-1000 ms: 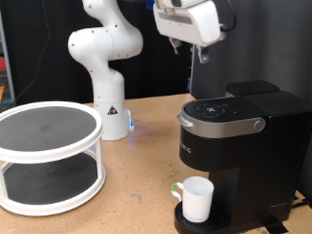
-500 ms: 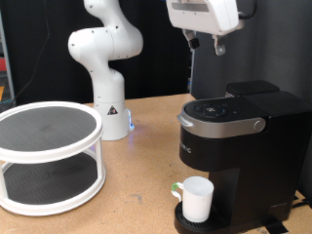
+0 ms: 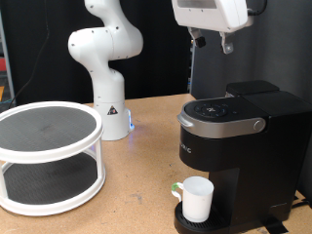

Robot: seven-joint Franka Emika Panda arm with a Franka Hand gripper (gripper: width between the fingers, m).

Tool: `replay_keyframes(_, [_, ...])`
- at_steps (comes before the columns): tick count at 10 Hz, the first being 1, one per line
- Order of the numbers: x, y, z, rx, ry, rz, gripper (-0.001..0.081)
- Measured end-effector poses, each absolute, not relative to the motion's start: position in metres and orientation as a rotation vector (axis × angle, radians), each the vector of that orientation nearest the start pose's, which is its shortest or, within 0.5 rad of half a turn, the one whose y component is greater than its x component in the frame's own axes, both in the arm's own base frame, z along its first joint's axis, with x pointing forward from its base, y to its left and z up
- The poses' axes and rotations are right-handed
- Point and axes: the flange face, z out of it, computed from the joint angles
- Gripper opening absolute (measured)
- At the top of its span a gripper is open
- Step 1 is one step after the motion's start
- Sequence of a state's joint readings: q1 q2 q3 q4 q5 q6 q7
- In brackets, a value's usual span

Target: Make a cup of coffee with the keurig machine

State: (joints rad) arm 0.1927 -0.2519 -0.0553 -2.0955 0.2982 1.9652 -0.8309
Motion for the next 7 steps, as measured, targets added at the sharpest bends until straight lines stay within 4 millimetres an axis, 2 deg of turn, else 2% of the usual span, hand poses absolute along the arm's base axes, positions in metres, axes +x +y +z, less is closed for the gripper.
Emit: replay_keyframes(7, [0.505, 0.088, 0.534, -2.621, -1.213, -0.272, 0.0808])
